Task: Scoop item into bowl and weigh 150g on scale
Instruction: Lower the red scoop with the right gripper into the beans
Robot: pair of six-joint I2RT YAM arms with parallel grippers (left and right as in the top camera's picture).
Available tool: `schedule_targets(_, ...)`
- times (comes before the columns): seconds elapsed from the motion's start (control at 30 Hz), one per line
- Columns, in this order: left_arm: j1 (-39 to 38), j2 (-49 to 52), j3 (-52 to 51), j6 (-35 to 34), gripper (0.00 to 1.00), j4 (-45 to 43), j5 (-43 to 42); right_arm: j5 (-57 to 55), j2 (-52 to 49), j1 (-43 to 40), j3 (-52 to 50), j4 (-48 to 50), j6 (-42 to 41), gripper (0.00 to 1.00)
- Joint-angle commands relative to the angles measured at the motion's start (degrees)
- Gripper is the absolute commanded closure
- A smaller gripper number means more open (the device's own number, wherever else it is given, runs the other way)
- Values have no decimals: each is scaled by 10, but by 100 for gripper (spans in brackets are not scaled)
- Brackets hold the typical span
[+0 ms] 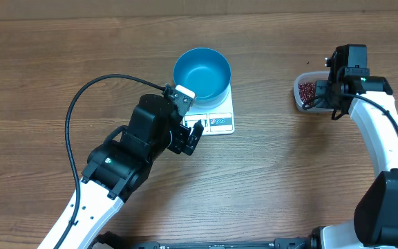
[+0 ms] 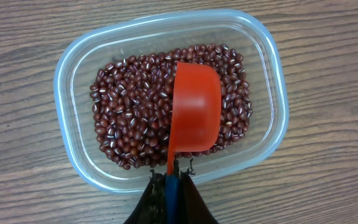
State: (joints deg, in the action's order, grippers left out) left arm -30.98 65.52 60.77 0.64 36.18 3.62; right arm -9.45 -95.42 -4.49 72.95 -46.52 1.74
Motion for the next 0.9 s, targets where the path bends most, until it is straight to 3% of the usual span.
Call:
schedule_targets(0.0,2,1,-2,11,0,0,-1,-7,-10,-2,-3,2,2,96)
schedule_targets(0.87,2,1,-2,11,1,0,-1,4,-10,-1,-3,2,3,96)
